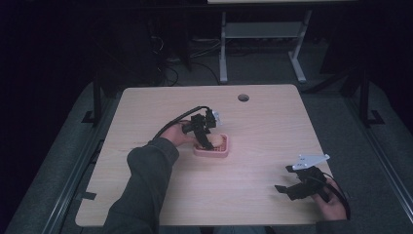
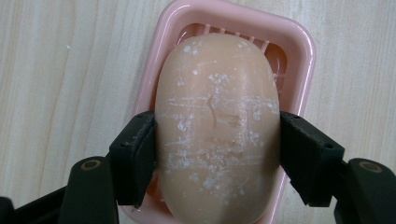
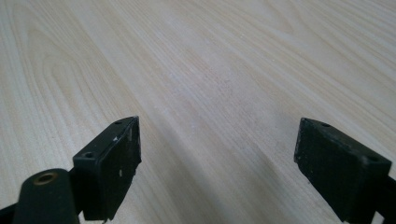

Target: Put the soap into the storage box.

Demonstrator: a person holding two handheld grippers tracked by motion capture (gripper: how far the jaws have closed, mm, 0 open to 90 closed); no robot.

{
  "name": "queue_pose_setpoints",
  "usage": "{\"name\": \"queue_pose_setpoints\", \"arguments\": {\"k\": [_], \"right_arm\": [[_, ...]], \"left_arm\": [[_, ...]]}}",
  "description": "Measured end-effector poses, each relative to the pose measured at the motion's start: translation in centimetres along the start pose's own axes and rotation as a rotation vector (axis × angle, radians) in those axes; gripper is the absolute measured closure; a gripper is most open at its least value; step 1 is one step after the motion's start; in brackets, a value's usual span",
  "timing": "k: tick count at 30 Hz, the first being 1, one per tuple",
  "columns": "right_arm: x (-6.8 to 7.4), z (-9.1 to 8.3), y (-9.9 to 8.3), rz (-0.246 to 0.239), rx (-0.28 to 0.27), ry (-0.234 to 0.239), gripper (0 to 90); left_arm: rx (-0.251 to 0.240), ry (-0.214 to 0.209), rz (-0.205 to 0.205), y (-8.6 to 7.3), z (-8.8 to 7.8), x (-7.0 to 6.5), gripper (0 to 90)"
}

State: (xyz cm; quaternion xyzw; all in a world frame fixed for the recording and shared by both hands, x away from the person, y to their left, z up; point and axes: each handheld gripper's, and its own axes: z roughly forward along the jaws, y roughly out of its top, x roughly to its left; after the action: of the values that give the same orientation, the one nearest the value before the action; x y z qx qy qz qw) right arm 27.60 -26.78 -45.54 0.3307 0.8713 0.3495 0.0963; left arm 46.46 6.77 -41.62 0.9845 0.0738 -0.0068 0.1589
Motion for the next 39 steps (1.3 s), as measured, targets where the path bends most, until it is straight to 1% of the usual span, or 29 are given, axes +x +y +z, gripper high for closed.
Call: {"name": "queue_pose_setpoints", "arguments": {"k": [15,17,19,21,24,29,33,35,39], "right_arm": [[-0.01,-0.05,0.00,-0.002,-0.002,0.001,14.3],[-0.01,-0.05,0.00,-0.002,-0.002,0.001,14.2],[0.02,-0.02,0.01,-0.002,-0.001,0.001,14.2],[0.04,-0.01,0.04,-0.002,0.003,0.002,14.2],[0.02,-0.01,0.04,-0.004,0.003,0.000,14.2],[-0.04,-0.12,0.01,0.000,-0.005,-0.002,14.2],[0.01,-0.10,0.03,0.000,-0.004,-0.003,14.2],[0.09,-0.04,0.10,0.000,0.000,0.000,14.2],[0.09,-0.02,0.13,-0.003,0.001,-0.003,14.2]], "left_arm": [[0.007,0.014,0.008,0.07,0.04,-0.09,32.5],[0.011,0.012,0.004,0.05,0.08,-0.10,32.5],[0.021,0.019,0.011,0.04,0.14,-0.12,32.4],[0.027,0.017,0.012,0.03,0.18,-0.14,32.4],[0.028,0.017,0.009,0.03,0.18,-0.20,32.3],[0.032,0.027,0.019,0.09,0.17,-0.27,32.1],[0.015,0.027,0.011,0.15,-0.13,-0.40,27.2],[0.015,0.030,0.024,0.17,-0.44,-0.51,27.4],[0.021,0.034,0.020,0.05,-0.55,-0.54,27.3]]}}
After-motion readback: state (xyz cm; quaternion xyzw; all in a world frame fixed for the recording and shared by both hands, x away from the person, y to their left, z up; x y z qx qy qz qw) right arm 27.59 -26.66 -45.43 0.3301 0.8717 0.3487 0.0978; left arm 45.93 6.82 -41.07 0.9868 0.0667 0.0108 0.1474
